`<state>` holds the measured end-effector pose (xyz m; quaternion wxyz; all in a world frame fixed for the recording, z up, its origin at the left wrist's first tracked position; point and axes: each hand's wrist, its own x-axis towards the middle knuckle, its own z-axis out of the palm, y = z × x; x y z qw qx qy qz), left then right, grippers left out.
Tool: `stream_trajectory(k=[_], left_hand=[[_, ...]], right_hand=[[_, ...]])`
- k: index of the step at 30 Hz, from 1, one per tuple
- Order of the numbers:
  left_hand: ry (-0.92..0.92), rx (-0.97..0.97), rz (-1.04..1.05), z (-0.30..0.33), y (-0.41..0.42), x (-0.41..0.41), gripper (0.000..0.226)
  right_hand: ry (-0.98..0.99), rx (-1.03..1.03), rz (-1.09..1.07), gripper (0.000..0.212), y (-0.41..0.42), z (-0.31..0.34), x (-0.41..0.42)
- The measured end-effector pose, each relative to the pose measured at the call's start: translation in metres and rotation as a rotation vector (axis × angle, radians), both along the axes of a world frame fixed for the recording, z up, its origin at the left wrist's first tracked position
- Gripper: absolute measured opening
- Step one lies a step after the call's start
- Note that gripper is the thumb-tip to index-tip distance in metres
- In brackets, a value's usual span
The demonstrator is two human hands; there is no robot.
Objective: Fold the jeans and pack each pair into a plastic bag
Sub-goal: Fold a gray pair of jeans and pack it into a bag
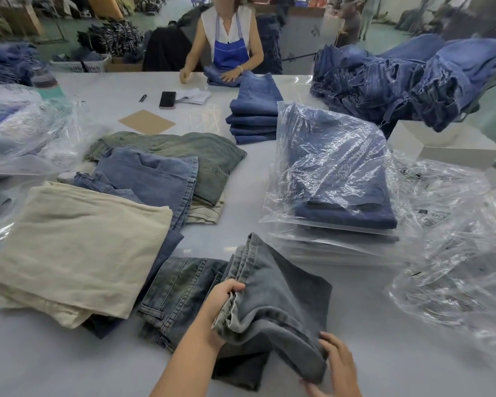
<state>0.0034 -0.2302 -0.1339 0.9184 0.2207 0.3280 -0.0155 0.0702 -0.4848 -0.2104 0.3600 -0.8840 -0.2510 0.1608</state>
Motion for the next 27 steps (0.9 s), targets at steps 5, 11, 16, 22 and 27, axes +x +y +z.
stream_trajectory(k=[5, 11, 16, 22, 27], left_hand=[[-0.144, -0.060, 0.051, 0.020, -0.012, 0.011, 0.026], [-0.217, -0.115, 0.032, 0.021, 0.000, 0.006, 0.041], [-0.070, 0.190, 0.048, 0.006, -0.003, 0.012, 0.043], [0.127, 0.301, 0.062, -0.010, -0.002, 0.007, 0.026], [0.138, 0.475, -0.025, -0.008, -0.011, 0.009, 0.027]], right_hand=[[0.227, -0.068, 0.017, 0.035, 0.012, -0.007, -0.003], [-0.231, 0.242, -0.406, 0.021, 0.006, 0.043, 0.043], [-0.114, 0.211, -0.612, 0.023, 0.012, 0.064, 0.082], [0.437, 0.011, -0.191, 0.029, -0.005, 0.053, 0.066], [-0.011, -0.154, -0.306, 0.025, -0.039, 0.056, 0.061]])
